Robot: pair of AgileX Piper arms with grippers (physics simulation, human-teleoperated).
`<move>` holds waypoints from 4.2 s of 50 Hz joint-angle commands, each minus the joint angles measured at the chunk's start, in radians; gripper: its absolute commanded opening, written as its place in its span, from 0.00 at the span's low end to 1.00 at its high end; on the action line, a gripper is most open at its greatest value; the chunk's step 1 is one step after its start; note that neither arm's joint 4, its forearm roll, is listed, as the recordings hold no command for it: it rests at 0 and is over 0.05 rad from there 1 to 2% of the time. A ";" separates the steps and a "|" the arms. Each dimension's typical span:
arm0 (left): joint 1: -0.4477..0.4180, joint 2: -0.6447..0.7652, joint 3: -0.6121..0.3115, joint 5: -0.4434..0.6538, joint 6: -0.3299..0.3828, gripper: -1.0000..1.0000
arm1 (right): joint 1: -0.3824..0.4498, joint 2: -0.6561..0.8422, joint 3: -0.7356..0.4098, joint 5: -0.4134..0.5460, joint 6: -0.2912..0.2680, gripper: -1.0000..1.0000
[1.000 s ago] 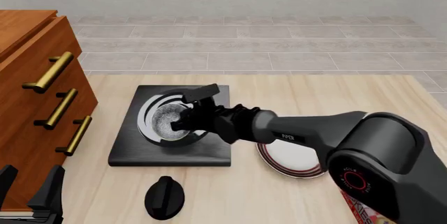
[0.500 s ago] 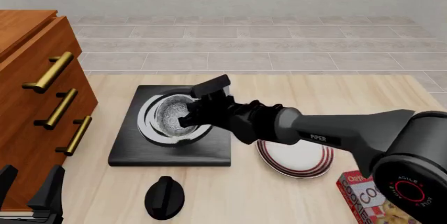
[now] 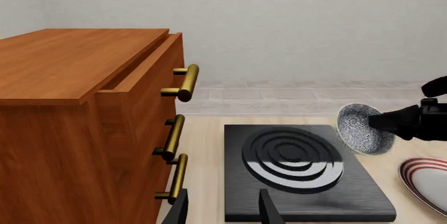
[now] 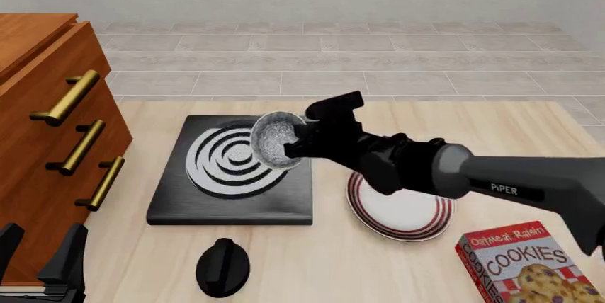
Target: Pick the akita bowl on the stove and place it on the plate.
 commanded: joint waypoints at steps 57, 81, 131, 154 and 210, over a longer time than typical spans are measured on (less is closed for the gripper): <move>0.000 0.000 0.000 0.000 0.000 1.00 | -0.435 -0.252 0.469 -0.132 -0.098 0.00; 0.000 0.000 0.000 0.000 0.000 1.00 | -0.442 -0.129 0.531 -0.232 -0.105 0.00; 0.000 0.000 0.000 0.000 0.000 1.00 | -0.457 -0.197 0.538 -0.213 -0.092 1.00; 0.000 0.000 0.000 0.000 0.000 1.00 | -0.442 -0.304 0.599 -0.283 -0.069 1.00; 0.000 0.000 0.000 0.000 0.000 1.00 | -0.504 -1.400 0.859 0.221 -0.083 1.00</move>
